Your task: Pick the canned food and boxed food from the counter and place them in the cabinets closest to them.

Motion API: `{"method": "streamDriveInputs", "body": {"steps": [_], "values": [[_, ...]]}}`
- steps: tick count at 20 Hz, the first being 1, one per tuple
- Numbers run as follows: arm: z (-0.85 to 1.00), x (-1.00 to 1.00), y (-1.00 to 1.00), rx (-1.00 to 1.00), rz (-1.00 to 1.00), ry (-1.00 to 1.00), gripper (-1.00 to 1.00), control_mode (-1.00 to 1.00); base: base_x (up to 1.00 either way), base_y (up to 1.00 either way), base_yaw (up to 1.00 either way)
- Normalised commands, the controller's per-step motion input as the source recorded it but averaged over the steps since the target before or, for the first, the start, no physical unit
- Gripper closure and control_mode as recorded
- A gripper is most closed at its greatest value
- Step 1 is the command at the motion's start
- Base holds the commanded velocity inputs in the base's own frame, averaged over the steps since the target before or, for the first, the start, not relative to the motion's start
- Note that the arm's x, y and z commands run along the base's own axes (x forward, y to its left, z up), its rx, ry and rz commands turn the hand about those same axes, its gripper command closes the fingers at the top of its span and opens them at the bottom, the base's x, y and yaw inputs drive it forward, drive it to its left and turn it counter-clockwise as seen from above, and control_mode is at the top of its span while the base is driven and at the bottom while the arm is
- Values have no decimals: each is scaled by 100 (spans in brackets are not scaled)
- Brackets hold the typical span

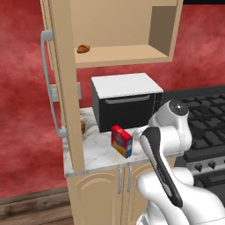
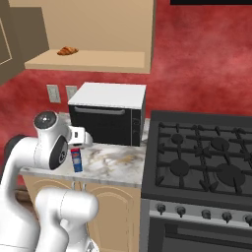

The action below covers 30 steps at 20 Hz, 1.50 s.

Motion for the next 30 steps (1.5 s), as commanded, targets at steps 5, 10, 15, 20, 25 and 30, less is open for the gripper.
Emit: {"method": "streamDriveInputs", "body": {"steps": [5,10,15,20,25,30], "values": [[-25,0,0,12,8,0,-100,-100,0,0,0],[-36,-5,0,7,10,0,-100,-100,0,0,0],[-39,-20,0,5,10,0,-100,-100,0,0,0],[-46,-32,0,5,11,0,-100,-100,0,0,0],[-45,-5,15,5,3,-3,-100,-100,0,0,0],[-45,16,28,3,0,-9,-100,-100,0,0,0]]}}
